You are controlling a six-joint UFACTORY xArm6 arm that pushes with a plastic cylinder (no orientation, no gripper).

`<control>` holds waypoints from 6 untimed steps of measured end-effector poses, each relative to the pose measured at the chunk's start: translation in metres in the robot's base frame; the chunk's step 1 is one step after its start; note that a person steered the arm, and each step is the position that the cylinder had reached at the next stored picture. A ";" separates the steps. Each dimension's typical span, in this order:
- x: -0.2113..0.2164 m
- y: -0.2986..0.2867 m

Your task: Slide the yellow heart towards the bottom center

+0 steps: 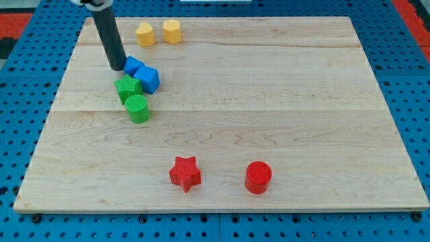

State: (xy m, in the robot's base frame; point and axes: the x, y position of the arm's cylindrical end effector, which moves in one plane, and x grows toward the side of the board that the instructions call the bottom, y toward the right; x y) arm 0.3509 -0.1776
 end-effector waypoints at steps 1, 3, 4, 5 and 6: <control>-0.051 -0.046; -0.110 0.048; -0.047 0.125; 0.012 0.187; 0.062 0.216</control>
